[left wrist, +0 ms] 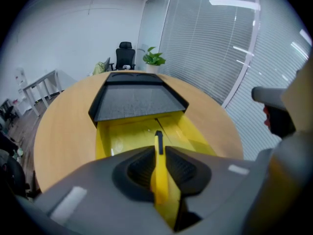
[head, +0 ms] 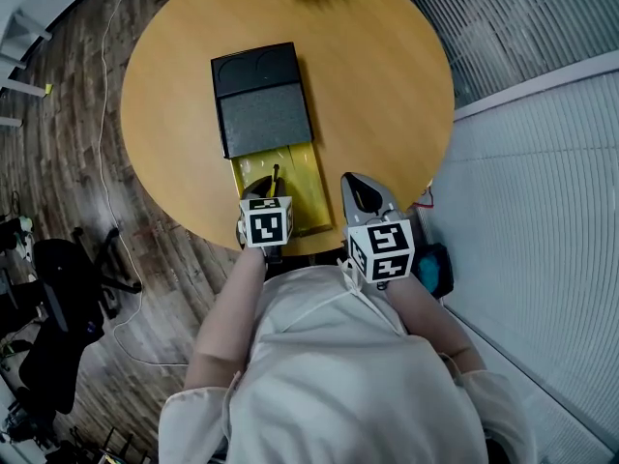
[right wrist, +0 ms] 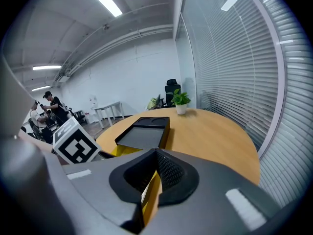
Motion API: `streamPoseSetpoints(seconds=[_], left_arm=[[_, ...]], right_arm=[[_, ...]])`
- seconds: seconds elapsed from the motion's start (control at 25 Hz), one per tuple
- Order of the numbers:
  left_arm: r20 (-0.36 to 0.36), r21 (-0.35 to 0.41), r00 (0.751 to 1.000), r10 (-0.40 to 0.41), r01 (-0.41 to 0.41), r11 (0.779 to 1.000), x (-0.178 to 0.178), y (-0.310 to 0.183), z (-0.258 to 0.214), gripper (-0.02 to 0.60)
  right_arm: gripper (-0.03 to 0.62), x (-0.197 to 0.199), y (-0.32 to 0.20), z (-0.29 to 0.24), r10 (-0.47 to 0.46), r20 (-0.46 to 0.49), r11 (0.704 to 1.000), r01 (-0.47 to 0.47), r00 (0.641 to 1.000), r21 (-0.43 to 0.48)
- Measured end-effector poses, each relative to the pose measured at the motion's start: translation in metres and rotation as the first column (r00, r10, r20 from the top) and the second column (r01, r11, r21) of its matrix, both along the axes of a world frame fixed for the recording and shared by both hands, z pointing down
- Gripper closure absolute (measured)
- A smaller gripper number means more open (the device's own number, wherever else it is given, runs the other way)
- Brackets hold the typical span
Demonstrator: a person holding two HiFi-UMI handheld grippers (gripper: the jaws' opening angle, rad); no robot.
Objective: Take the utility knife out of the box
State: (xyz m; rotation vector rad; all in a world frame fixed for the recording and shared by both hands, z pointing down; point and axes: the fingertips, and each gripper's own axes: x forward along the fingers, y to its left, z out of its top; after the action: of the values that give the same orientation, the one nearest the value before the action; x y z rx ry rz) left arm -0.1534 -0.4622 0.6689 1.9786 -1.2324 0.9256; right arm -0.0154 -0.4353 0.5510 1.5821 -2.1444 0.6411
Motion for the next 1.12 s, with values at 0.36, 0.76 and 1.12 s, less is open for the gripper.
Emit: streamPoseSetpoints(seconds=[0.36, 0.76, 1.12], left_arm=[[-0.139, 0.286, 0.990, -0.015, 0.055, 0.957, 0.008, -0.012, -0.131, 0.514], [-0.206, 0.589, 0.976, 0.068, 0.068, 0.805, 0.012, 0.003, -0.268, 0.514], [-0.232, 0.677, 0.970, 0.071, 0.109, 0.728, 0.003, 0.014, -0.315, 0.514]], right_arm=[[0.594, -0.003, -0.003, -0.046, -0.062, -0.001, 0.993, 0.062, 0.998, 0.103], [0.594, -0.006, -0.005, -0.111, -0.108, 0.014, 0.966, 0.102, 0.994, 0.237], [0.594, -0.011, -0.006, -0.153, -0.134, 0.023, 0.935, 0.119, 0.991, 0.333]])
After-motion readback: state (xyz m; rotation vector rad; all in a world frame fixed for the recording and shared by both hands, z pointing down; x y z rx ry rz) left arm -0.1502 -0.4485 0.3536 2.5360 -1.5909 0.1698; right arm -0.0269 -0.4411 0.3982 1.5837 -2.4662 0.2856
